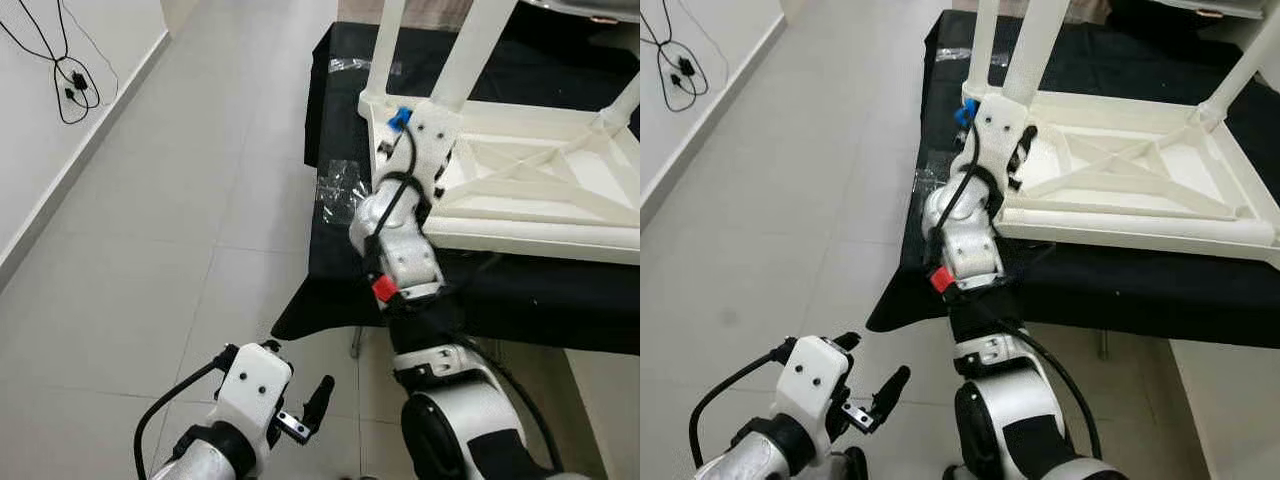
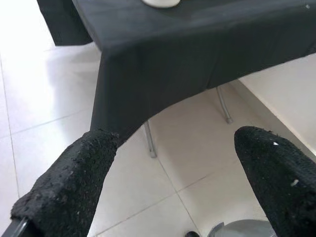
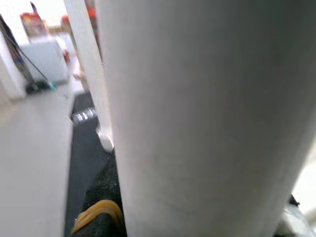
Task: Building children table
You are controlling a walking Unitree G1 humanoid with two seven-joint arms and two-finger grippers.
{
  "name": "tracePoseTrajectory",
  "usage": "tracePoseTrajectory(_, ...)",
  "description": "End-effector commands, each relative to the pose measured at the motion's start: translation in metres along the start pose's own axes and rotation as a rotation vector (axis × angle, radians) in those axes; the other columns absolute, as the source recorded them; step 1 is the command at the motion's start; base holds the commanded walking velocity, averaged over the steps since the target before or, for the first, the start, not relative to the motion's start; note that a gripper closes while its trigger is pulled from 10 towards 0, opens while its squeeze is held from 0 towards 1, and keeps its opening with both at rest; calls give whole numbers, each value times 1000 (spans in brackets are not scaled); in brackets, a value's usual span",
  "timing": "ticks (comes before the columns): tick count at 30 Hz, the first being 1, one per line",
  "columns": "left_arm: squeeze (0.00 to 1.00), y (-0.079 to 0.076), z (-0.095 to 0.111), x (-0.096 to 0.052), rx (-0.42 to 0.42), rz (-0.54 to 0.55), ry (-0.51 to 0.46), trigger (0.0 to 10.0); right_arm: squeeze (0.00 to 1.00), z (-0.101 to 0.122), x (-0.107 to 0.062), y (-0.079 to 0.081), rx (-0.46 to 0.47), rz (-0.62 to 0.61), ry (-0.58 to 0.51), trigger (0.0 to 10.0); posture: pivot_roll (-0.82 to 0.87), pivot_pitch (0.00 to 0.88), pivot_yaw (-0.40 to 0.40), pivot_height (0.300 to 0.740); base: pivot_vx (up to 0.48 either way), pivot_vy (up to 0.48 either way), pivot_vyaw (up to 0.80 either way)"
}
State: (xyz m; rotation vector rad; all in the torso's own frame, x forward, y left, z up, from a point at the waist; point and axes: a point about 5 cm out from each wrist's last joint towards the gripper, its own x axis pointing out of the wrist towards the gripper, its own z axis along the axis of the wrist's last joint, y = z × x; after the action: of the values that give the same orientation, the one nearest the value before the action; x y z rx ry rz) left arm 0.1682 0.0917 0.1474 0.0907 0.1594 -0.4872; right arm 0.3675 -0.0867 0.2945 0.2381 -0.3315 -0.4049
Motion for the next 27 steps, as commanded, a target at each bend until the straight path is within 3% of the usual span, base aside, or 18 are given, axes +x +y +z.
tracePoseTrajectory(1, 0, 2, -6, 2, -15, 7, 19, 10000, 0, 29, 2, 2, 92, 83, -58, 10000, 124, 198, -104, 740, 0, 0, 0)
tracePoseTrajectory(7, 0, 3, -7, 4, -13, 9, 23, 10000, 0, 33, 6, -1, 107, 93, -65, 10000, 123, 196, -103, 740, 0, 0, 0)
tracePoseTrajectory(9, 0, 6, -5, 6, 4, 21, 16, 10000, 0, 35, 6, 1, 157, 156, -53, 10000, 123, 181, -101, 740, 0, 0, 0)
tracePoseTrajectory(10, 1000, 13, -1, 11, 66, 48, -1, 10000, 0, 31, 5, 3, 194, 222, -6, 10000, 120, 171, -104, 740, 0, 0, 0)
tracePoseTrajectory(13, 1000, 13, -1, 11, 66, 48, -1, 10000, 0, 31, 5, 3, 194, 222, -6, 10000, 120, 171, -104, 740, 0, 0, 0)
tracePoseTrajectory(15, 1000, 37, 16, 29, 214, 103, -58, 10000, 0, 13, -2, 0, 277, 340, 108, 10000, 115, 162, -108, 740, 0, 0, 0)
tracePoseTrajectory(16, 1000, 37, 16, 29, 214, 103, -58, 10000, 0, 13, -2, 0, 277, 340, 108, 10000, 115, 162, -108, 740, 0, 0, 0)
tracePoseTrajectory(17, 235, 48, 26, 42, 288, 110, -88, 10000, 0, 5, -8, 1, 318, 394, 166, 10000, 108, 162, -102, 740, 0, 0, 0)
tracePoseTrajectory(18, 235, 48, 26, 42, 288, 110, -88, 10000, 0, 5, -8, 1, 318, 394, 166, 10000, 108, 162, -102, 740, 0, 0, 0)
tracePoseTrajectory(19, 0, 56, 34, 55, 344, 116, -114, 10000, 0, 0, -17, 3, 354, 447, 212, 10000, 97, 153, -97, 740, 0, 0, 0)
tracePoseTrajectory(22, 0, 64, 44, 71, 398, 113, -146, 10000, 0, -4, -27, 6, 392, 517, 263, 10000, 97, 154, -100, 740, 0, 0, 0)
tracePoseTrajectory(27, 0, 67, 49, 81, 425, 108, -163, 10000, 0, -8, -33, 8, 400, 560, 291, 10000, 92, 156, -100, 740, 0, 0, 0)
